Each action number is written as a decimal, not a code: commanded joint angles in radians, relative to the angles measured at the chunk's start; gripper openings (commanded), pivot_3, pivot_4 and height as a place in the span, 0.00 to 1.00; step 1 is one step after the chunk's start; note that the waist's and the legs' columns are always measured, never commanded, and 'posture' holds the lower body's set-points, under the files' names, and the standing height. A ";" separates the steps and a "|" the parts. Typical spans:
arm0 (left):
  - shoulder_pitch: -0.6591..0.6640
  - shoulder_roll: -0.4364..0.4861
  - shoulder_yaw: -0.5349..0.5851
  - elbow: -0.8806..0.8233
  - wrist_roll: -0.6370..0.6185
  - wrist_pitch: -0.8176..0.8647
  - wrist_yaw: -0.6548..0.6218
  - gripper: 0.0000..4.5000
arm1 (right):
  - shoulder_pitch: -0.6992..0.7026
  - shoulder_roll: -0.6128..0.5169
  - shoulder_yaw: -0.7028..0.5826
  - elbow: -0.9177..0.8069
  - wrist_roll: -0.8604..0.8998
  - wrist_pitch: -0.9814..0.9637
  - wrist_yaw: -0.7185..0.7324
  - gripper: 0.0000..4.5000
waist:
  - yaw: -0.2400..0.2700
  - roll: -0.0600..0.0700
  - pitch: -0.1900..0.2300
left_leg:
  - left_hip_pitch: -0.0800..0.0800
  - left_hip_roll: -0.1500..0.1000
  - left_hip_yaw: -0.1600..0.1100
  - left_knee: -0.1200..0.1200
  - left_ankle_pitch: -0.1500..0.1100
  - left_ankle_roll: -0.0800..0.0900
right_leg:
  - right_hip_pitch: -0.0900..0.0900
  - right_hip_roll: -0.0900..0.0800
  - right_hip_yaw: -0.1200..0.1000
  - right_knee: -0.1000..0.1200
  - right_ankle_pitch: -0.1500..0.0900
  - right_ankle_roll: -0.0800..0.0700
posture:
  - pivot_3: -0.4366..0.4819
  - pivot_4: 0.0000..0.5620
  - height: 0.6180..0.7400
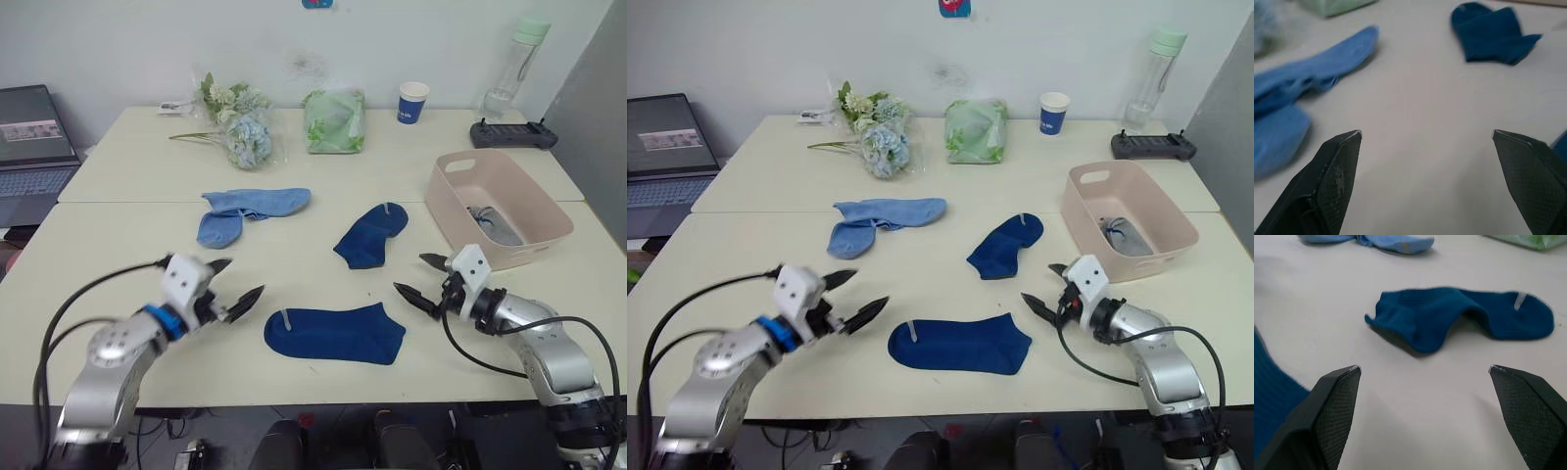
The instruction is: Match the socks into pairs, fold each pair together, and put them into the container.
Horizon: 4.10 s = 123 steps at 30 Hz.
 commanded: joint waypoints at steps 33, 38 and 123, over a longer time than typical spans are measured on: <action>-0.584 -0.316 -0.367 0.694 0.360 -0.268 -0.039 0.01 | 0.004 0.023 0.016 -0.113 -0.052 0.040 -0.084 1.00 | -0.009 -0.001 0.000 | -0.001 0.000 0.003 0.002 0.001 0.000 | -0.004 0.002 0.002 0.001 0.001 0.002 | 0.48 0.27 1.00; -0.529 -0.288 -0.346 0.538 0.314 -0.188 -0.094 0.01 | -0.010 0.011 0.034 -0.129 -0.058 0.030 -0.055 1.00 | -0.008 0.000 0.000 | -0.002 0.000 0.003 0.001 0.002 -0.001 | -0.004 0.001 0.001 0.001 0.001 0.002 | 0.48 0.27 1.00; -0.937 -0.497 -0.350 1.373 0.433 -0.482 -0.198 0.00 | 0.006 -0.130 0.241 -0.319 -0.187 -0.200 0.240 0.00 | 0.011 -0.006 0.001 | -0.002 -0.001 0.004 0.003 0.003 -0.003 | -0.003 0.006 0.001 0.002 0.001 0.002 | 0.48 0.27 1.00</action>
